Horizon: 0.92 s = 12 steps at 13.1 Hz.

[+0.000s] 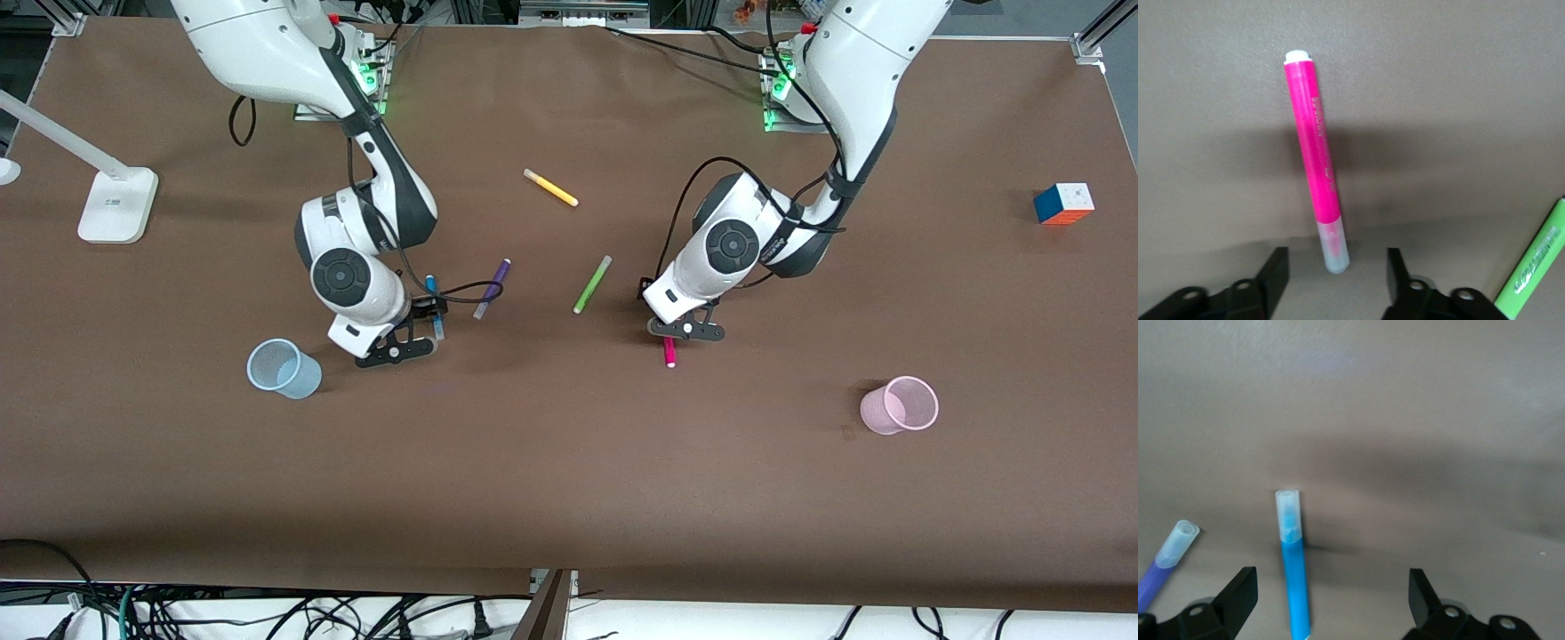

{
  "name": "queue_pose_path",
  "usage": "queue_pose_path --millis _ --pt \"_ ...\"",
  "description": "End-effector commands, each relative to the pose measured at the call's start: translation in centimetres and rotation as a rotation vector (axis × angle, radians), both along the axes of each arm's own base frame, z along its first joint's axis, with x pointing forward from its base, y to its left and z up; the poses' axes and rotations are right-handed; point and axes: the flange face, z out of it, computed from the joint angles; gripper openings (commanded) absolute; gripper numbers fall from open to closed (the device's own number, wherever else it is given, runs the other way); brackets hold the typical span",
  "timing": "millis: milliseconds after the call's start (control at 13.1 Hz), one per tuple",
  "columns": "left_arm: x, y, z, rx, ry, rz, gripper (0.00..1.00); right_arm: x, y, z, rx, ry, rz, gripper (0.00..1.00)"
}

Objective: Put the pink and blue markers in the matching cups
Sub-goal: 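Reach the right gripper to the blue marker while the left gripper reaches pink, then close the right gripper on the blue marker while the left gripper grasps pink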

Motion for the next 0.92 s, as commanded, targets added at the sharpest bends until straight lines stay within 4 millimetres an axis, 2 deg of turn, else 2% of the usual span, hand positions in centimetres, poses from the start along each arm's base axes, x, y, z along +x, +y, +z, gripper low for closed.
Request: queue_pose_path --millis 0,76,153,306,382,535,612,841 --pt "0.6 -0.8 -0.4 0.014 -0.016 0.018 0.64 -1.9 2.3 -1.6 0.002 -0.016 0.042 1.0" --pt "0.5 -0.8 -0.7 0.023 -0.019 0.004 0.47 -2.4 3.2 -2.9 0.0 -0.021 0.063 1.0" --pt "0.4 -0.9 -0.8 0.039 -0.031 -0.024 0.4 -2.3 3.3 -3.6 0.004 -0.035 0.069 1.0" --pt "1.1 -0.7 -0.7 0.04 -0.043 -0.024 0.4 -2.0 3.3 -3.7 0.009 -0.053 0.079 1.0" --pt "1.2 -0.5 -0.8 0.043 -0.037 -0.019 0.33 -1.8 3.2 -3.5 0.008 -0.058 0.088 1.0" --pt "1.0 -0.7 -0.9 0.051 -0.029 0.001 0.0 -1.4 3.1 -3.3 0.017 -0.081 0.095 1.0" --pt "1.0 -0.7 -0.9 0.052 -0.028 0.013 0.0 -1.1 2.9 -3.1 0.022 -0.094 0.09 0.97" --pt "1.1 -0.3 -0.6 0.058 -0.024 0.018 0.0 -1.0 2.9 -3.1 0.026 -0.102 0.094 0.67"
